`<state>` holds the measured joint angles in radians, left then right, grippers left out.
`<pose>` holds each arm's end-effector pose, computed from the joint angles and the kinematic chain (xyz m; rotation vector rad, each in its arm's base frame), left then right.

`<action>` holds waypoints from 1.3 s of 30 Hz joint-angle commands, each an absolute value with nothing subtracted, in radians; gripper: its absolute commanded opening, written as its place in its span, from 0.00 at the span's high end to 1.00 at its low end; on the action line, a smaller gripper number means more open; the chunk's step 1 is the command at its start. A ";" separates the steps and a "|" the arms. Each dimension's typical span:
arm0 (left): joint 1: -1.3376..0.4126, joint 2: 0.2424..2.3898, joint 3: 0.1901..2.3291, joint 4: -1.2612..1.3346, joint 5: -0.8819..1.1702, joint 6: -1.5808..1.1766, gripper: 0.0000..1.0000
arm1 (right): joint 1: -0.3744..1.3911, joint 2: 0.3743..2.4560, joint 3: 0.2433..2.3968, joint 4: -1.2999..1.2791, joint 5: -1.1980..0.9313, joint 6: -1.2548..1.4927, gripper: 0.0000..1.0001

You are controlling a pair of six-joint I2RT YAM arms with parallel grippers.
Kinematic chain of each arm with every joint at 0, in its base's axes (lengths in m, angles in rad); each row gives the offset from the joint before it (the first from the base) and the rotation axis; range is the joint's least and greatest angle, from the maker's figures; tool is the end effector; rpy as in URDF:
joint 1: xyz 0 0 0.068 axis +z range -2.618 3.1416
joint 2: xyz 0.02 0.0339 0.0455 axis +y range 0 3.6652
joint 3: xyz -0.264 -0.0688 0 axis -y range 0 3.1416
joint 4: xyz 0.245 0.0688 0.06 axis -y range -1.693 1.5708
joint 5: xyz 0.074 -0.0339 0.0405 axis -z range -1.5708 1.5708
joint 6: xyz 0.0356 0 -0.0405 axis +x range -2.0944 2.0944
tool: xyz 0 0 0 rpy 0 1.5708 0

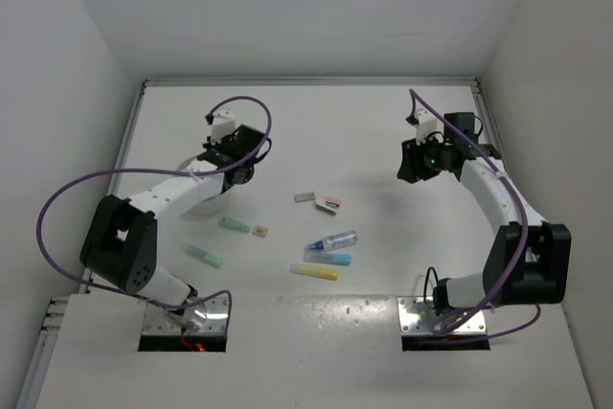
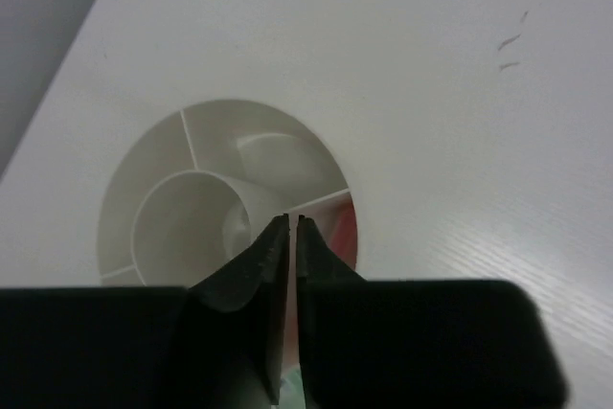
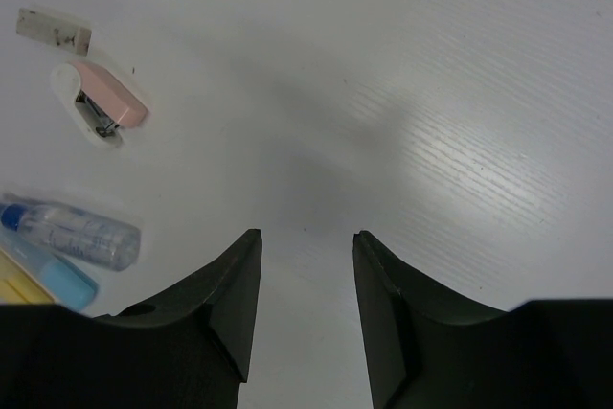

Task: Sort the stationery into containers
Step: Place the stationery in the storage box, then pick up the stationery from the center of the board.

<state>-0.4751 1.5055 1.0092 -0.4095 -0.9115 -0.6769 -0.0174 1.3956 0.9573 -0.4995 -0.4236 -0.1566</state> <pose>0.2849 -0.1149 0.2376 -0.5592 2.0317 0.4633 0.2845 0.0097 0.2380 -0.3413 2.4235 0.4535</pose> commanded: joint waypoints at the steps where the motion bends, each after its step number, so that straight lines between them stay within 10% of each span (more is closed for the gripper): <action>1: -0.518 1.402 1.048 -0.369 -0.902 -0.629 0.99 | -0.018 1.387 0.999 -0.485 -0.446 -0.150 0.56; 7: -0.589 1.278 0.933 -0.201 -0.228 -0.563 0.98 | -0.018 1.399 1.008 -0.505 -0.446 -0.172 0.82; 10: -0.617 1.330 0.898 -0.290 -0.172 -0.747 0.46 | -0.018 1.408 1.017 -0.514 -0.456 -0.172 0.64; 12: -0.640 1.306 0.811 -0.282 -0.198 -0.883 0.43 | -0.018 1.417 1.017 -0.523 -0.456 -0.181 0.53; 17: -0.768 1.229 0.756 -0.320 -0.587 -1.135 0.01 | -0.018 1.427 1.017 -0.523 -0.456 -0.181 0.44; 22: -0.805 1.327 0.876 -0.701 -0.751 -1.521 0.11 | -0.018 1.427 1.017 -0.523 -0.456 -0.181 0.44; 27: -0.836 1.377 0.827 -0.719 -0.879 -1.629 0.55 | -0.018 1.427 1.017 -0.523 -0.446 -0.181 0.44; 39: -0.931 1.601 0.868 -0.998 -1.026 -2.024 0.25 | -0.018 1.427 1.017 -0.523 -0.446 -0.181 0.45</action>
